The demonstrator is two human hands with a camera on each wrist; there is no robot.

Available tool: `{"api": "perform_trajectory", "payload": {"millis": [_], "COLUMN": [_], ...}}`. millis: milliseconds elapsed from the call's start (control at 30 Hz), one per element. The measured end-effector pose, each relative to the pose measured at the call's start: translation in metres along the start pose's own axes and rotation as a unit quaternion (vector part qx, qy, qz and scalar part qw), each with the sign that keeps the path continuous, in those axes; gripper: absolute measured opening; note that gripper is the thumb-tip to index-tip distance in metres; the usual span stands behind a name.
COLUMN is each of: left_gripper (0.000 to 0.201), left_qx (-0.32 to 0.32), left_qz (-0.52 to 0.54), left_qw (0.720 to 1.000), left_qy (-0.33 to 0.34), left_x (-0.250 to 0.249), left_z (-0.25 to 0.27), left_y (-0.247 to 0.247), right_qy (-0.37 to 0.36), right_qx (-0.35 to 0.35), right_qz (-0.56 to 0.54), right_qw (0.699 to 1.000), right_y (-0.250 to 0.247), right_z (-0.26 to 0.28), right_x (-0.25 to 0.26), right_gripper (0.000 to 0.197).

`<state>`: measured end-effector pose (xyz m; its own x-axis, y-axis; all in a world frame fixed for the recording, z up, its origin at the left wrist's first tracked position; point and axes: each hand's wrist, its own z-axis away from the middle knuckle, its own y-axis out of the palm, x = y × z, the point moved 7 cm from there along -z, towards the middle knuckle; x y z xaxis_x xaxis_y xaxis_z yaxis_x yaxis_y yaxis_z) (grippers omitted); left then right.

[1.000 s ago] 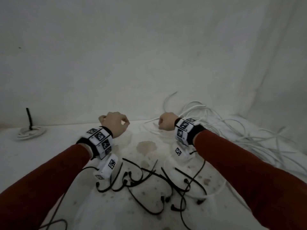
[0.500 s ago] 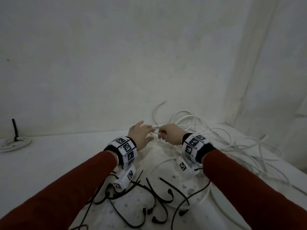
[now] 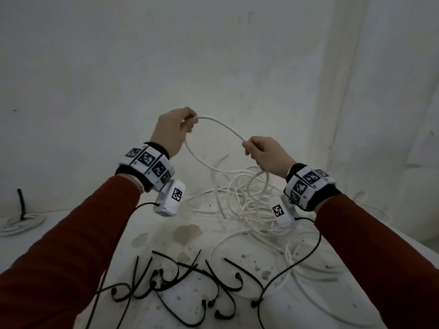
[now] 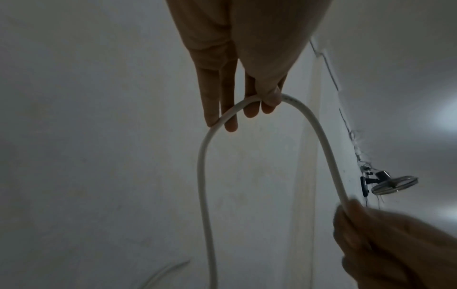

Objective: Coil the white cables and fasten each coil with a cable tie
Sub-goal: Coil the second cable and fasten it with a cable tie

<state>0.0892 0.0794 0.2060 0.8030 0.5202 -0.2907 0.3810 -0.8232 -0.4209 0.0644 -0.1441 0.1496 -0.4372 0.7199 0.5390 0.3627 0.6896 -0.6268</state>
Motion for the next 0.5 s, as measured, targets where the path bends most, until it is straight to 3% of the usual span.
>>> {"api": "perform_trajectory", "payload": {"millis": [133, 233, 333, 500], "left_gripper": [0.014, 0.014, 0.014, 0.017], "left_qx": [-0.027, -0.073, -0.105, -0.073], "left_qz": [-0.01, 0.019, 0.032, -0.031], "left_qw": [1.0, 0.995, 0.988, 0.985], "left_qy": [-0.008, -0.058, -0.105, -0.153], "left_x": [0.004, 0.021, 0.04, 0.065], "left_z": [-0.016, -0.021, -0.018, -0.002], "left_y": [-0.025, -0.048, -0.066, -0.065], "right_qy": [0.013, 0.051, 0.094, 0.109], "right_qx": [0.01, 0.048, 0.042, 0.029], "right_qz": [0.052, 0.104, 0.128, 0.124], "right_qw": [0.999, 0.992, 0.986, 0.986], "right_y": [-0.007, -0.007, -0.017, -0.039], "right_z": [0.004, 0.009, 0.017, 0.03], "right_x": [-0.01, -0.028, -0.055, -0.067], "right_gripper": [0.032, 0.027, 0.029, 0.034]}}
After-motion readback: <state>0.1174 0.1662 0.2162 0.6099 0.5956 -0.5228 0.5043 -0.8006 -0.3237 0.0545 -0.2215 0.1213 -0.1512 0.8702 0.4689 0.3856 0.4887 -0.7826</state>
